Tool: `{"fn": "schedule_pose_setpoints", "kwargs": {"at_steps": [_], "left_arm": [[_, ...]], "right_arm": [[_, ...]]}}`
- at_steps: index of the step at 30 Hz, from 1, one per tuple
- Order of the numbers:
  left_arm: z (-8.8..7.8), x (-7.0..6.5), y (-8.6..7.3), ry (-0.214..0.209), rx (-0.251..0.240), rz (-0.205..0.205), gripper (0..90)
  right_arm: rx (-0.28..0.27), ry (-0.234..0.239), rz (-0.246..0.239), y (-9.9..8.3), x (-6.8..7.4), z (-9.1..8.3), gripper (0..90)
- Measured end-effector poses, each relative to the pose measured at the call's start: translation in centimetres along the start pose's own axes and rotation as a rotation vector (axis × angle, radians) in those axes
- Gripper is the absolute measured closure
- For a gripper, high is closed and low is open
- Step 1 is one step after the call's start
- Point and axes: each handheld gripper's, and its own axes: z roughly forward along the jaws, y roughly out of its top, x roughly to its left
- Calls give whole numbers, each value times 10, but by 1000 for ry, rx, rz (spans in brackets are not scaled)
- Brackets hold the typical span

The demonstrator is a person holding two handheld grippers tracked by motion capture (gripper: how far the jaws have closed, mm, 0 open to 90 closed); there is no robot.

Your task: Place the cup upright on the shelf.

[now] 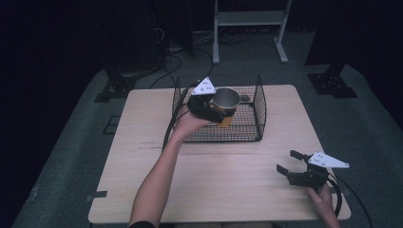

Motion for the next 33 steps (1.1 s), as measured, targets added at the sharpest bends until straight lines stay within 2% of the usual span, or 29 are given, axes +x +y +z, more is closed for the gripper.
{"fn": "schedule_pose_setpoints", "kwargs": {"at_steps": [16, 22, 26, 33], "left_arm": [[18, 20, -1, 4, 24, -15, 135], [25, 28, -3, -8, 31, -29, 135], [31, 33, -8, -11, 28, -36, 135], [42, 43, -14, -16, 58, -49, 135]], "right_arm": [[-6, 6, 6, 0, -1, -1, 128], [-6, 7, 9, 0, -1, -1, 128], [-7, 8, 6, 0, -1, -1, 128], [-11, 12, 7, 0, -1, -1, 128]]}}
